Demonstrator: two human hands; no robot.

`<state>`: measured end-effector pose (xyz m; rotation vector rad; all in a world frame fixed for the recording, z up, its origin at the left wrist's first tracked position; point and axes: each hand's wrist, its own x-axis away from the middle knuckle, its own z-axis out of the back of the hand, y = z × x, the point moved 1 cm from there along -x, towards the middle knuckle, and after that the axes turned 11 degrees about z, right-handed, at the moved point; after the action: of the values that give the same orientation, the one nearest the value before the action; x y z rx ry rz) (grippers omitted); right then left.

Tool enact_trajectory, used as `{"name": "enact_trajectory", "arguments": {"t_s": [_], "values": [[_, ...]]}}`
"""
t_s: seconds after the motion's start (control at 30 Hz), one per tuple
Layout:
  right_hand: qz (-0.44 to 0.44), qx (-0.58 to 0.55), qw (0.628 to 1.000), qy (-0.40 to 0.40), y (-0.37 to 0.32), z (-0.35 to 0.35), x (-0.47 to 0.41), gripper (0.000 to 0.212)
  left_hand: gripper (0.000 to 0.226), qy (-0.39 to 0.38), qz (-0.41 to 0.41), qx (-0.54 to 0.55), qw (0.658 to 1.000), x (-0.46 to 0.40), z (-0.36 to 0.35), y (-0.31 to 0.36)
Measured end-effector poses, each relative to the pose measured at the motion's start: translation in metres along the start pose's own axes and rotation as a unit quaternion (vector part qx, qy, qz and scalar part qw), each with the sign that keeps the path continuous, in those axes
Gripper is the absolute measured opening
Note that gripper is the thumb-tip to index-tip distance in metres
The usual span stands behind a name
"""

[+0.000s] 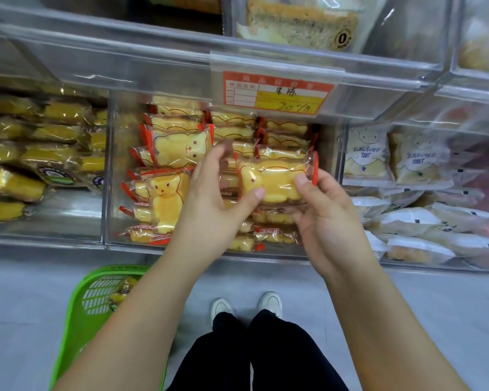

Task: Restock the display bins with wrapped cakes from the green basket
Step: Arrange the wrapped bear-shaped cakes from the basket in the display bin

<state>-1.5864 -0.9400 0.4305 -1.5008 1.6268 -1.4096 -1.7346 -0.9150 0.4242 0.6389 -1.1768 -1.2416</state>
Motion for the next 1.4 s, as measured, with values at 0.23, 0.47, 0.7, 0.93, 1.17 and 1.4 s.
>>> {"name": "enact_trajectory", "arguments": {"t_s": [0.23,0.47,0.7,0.93,1.17,1.4], "values": [[0.214,0.534,0.815,-0.069,-0.040,0.018,-0.010,0.028,0.036,0.007,-0.110,-0.192,0.975,-0.026,-0.010,0.026],[0.236,0.822,0.500,-0.141,-0.021,-0.002,-0.059,0.028,0.032,0.063,-0.094,-0.431,0.895,-0.075,-0.029,0.024],[0.197,0.867,0.420,-0.182,-0.006,-0.009,-0.075,0.029,0.033,0.058,-0.105,-0.532,0.838,-0.076,-0.040,0.024],[0.186,0.785,0.540,-0.239,-0.013,-0.007,-0.070,0.029,0.020,0.102,-0.171,-0.328,0.923,-0.029,0.008,0.020],[0.086,0.502,0.828,-0.236,0.002,-0.070,-0.055,0.045,0.027,0.215,-0.034,-0.182,0.959,0.012,0.067,-0.031],[0.017,0.513,0.842,-0.166,0.032,-0.106,-0.060,0.057,0.067,0.102,0.040,-0.266,0.958,0.010,0.066,-0.045]]}}
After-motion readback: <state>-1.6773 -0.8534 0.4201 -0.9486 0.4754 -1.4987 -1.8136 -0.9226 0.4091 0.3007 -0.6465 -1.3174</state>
